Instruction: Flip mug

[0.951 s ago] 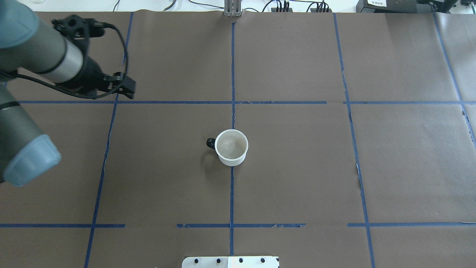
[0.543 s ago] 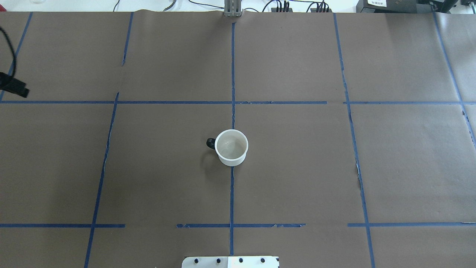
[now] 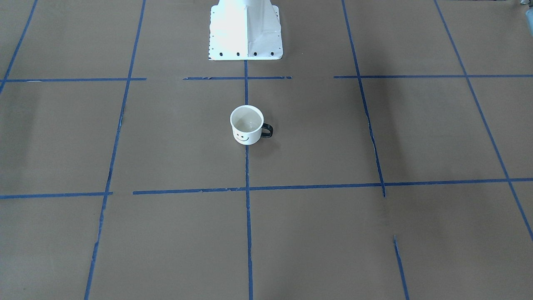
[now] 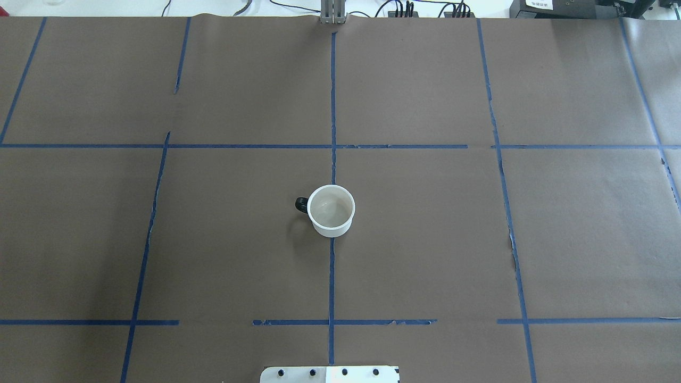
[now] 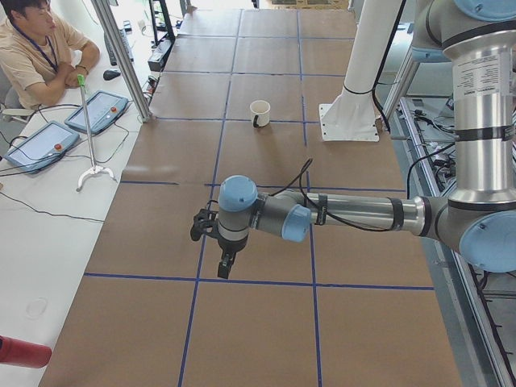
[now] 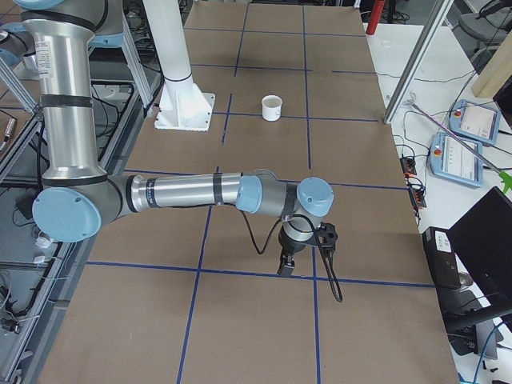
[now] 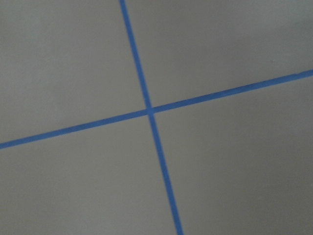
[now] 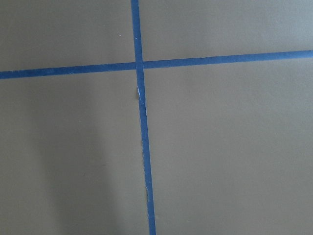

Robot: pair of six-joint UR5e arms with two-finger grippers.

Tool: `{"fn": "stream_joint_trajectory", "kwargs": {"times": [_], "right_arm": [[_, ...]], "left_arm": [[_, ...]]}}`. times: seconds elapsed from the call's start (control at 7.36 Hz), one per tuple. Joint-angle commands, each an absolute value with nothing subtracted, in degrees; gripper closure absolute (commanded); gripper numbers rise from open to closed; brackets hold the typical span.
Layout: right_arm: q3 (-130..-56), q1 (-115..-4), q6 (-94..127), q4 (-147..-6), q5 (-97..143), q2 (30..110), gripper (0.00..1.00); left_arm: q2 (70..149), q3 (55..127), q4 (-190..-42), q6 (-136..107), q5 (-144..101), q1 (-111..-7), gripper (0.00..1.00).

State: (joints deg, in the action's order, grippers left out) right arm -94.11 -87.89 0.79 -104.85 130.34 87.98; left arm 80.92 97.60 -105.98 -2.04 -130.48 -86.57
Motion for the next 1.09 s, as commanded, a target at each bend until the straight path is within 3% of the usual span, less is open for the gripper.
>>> {"fn": "stream_joint_trajectory", "kwargs": {"times": [0.0,0.95], "right_arm": [[-94.1,-87.9,0.8,-104.9,130.3,88.0,0.0],[-94.1,-87.9,0.8,-104.9,130.3,88.0,0.0]], "left_arm": [[79.4,96.4,-107.7,-1.4,-134.1,-88.2,0.0],[80.4,95.5,-107.4,-1.5,-133.7,-87.9,0.0]]}}
